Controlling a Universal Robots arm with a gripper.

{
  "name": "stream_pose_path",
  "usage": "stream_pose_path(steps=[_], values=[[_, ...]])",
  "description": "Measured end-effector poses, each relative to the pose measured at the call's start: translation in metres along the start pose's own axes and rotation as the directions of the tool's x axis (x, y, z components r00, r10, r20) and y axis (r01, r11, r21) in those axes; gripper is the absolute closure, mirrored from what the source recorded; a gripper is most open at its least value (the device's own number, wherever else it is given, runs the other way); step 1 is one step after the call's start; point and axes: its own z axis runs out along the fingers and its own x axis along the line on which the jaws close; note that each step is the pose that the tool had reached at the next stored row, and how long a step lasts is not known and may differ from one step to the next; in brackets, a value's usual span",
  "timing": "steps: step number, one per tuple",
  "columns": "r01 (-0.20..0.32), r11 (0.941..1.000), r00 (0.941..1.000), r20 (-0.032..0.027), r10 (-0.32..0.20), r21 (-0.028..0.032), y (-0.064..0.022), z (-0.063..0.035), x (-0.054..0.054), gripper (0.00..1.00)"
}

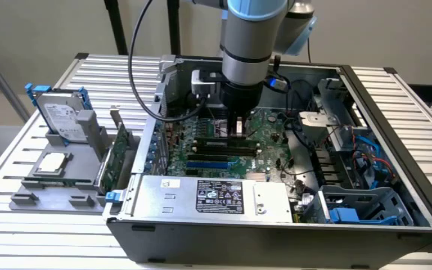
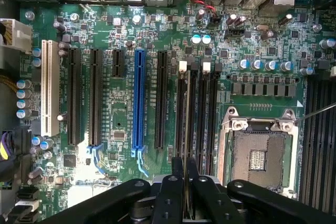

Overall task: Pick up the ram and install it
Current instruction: 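Insert the ram into the slot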

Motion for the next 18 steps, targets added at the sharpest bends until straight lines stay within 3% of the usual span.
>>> stream_pose_path(steps=[18], values=[[0.000, 1.0000, 1.0000, -0.0003, 0.000, -0.0001, -0.0014, 0.0095, 0.0025, 1.00]])
